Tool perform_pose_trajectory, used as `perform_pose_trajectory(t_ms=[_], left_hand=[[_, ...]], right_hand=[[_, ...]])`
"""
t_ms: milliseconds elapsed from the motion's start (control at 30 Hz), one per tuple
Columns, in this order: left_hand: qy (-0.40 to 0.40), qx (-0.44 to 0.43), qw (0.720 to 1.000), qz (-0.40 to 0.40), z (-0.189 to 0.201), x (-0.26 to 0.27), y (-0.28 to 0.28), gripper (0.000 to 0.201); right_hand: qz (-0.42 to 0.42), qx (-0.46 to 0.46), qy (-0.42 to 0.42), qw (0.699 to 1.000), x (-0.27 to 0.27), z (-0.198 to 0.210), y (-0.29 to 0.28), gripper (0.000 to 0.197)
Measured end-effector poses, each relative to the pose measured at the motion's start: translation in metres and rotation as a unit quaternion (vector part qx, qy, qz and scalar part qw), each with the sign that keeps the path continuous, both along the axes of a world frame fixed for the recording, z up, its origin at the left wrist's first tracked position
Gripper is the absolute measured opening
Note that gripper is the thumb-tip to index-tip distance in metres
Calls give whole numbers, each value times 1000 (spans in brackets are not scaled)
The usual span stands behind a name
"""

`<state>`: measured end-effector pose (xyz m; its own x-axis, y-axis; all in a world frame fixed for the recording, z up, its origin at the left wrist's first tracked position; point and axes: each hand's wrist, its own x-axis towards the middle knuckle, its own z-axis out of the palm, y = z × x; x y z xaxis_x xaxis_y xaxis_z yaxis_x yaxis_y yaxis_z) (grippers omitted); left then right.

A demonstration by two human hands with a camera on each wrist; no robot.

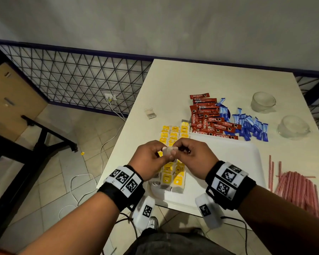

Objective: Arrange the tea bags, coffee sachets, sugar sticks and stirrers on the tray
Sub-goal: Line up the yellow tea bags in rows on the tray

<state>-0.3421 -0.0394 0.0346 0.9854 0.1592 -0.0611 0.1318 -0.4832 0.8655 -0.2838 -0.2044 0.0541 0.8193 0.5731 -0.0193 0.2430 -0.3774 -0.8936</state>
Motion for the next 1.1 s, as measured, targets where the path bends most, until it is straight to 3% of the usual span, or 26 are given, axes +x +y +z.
perform_pose_trajectory(t_ms=[133, 267, 367, 433, 533, 633, 700, 833, 967, 1100], left_hand=[[18, 24, 1000, 10, -3, 0, 1, 22], [-43, 73, 994, 68, 1, -8, -5, 30], [-60, 117, 991, 29, -3, -15, -8, 26], [-67, 125, 989, 49, -4, -15, -6, 12], [5, 8, 997, 80, -4, -14, 3, 16], [86, -157, 980, 82, -3, -19, 12, 18], [118, -176, 974, 80, -7, -22, 18, 20], [175, -4, 985, 10, -25, -31, 31, 23], [263, 115, 957, -32, -52, -41, 39, 24], [295, 168, 939, -50, -65, -40, 35, 25]], right_hand=[[-30, -4, 1, 1000, 0, 0, 3, 21], [-111, -18, 18, 994, -3, -6, 8, 10], [-90, -16, 41, 995, -9, -5, 17, 11], [-59, -10, 45, 997, -12, -1, 21, 12], [-57, -6, 35, 998, -10, 0, 22, 9], [-42, -17, 49, 998, -6, -5, 23, 11], [-4, -46, 52, 998, -7, -11, 25, 10], [20, -115, 61, 991, -14, -31, 23, 9], [53, -226, 65, 971, -17, -52, 6, 9], [100, -291, 37, 951, -20, -63, -4, 9]])
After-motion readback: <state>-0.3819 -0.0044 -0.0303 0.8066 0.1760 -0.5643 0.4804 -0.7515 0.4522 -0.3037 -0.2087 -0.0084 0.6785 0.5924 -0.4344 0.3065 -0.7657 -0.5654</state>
